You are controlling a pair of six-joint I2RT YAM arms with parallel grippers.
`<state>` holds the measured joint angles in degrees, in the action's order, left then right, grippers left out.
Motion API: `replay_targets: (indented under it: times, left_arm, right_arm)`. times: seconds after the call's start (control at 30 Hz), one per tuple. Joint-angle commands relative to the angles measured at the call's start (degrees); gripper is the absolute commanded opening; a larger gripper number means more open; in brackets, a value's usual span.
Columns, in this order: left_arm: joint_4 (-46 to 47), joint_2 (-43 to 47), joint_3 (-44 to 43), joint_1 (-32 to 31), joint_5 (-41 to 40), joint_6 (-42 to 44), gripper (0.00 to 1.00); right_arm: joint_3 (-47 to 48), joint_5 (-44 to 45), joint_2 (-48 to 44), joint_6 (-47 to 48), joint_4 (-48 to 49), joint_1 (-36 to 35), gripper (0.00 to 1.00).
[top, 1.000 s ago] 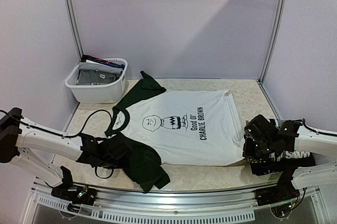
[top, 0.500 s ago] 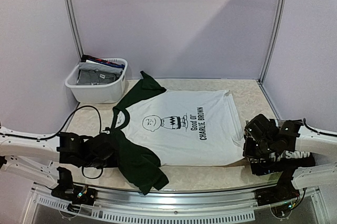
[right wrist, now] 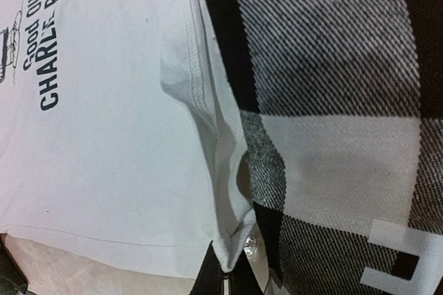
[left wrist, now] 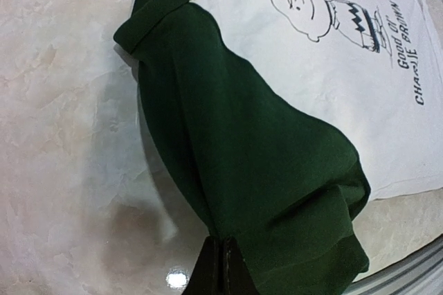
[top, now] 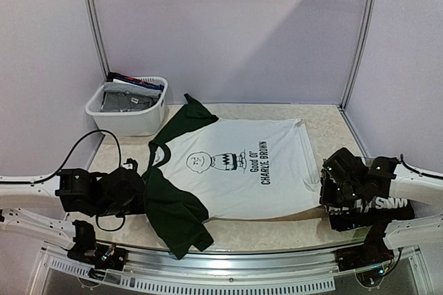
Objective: Fold and stack the mixed laundry pile
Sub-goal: Pick up the flattened T-shirt from the center of the board, then fold the flattened T-shirt at the center of the board.
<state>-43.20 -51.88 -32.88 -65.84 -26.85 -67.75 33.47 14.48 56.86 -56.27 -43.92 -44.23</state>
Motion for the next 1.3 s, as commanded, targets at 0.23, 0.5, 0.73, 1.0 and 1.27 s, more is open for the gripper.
replay_targets:
  times: [0.23,0.5,0.73,1.0,1.27]
  left_arm:
    - [3.60,-9.80,-7.47,3.78,-6.59,8.67,0.00]
    - [9.68,-20.28,-14.36,12.77,-5.37,19.53,0.00]
    - [13.52,-27.35,-20.44,19.57,-4.74,25.09,0.00]
    - [15.40,-36.16,-26.95,25.29,-1.96,29.13,0.00]
    - [15.44,-41.08,-31.75,28.56,-0.31,31.69,0.00]
  right_arm:
    - [5.94,5.08,0.62,1.88,1.46,-0.24,0.00]
    - [11.96,7.08,9.60,4.95,4.06,3.49,0.00]
    - [18.00,6.50,19.07,9.67,6.16,9.33,0.00]
    - [25.22,5.98,30.70,13.99,7.27,14.65,0.00]
    - [27.92,6.52,37.06,15.66,7.35,17.58,0.00]
